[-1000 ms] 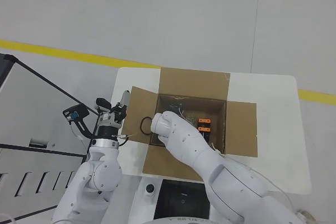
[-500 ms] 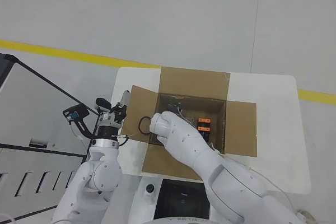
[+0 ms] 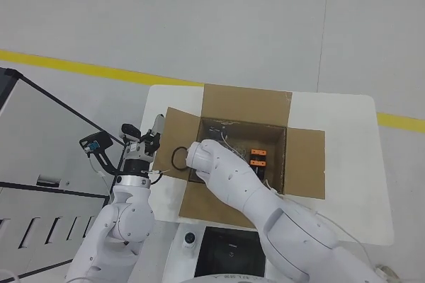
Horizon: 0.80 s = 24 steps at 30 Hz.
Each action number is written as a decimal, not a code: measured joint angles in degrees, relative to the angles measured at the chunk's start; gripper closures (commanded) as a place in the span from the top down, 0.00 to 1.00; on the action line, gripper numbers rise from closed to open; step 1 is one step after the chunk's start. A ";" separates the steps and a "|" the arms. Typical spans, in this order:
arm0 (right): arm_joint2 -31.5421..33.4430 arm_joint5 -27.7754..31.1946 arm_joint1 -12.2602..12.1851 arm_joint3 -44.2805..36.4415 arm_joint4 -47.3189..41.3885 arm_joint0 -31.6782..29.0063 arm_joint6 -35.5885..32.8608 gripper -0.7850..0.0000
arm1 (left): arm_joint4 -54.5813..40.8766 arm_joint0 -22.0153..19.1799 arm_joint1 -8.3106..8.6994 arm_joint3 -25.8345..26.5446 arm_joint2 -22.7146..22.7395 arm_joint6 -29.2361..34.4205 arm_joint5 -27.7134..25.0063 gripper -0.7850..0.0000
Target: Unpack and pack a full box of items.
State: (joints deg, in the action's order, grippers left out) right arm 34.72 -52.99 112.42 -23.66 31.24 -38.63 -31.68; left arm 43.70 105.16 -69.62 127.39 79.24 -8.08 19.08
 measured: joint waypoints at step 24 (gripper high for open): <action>0.67 -4.50 -1.87 -9.88 5.72 -2.55 -2.64 0.00 | 0.00 0.00 0.00 0.00 0.00 0.00 0.00 1.00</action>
State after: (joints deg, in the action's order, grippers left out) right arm 35.39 -57.49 110.54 -33.54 36.96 -41.18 -34.32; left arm 43.70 105.16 -69.62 127.39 79.24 -8.08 19.08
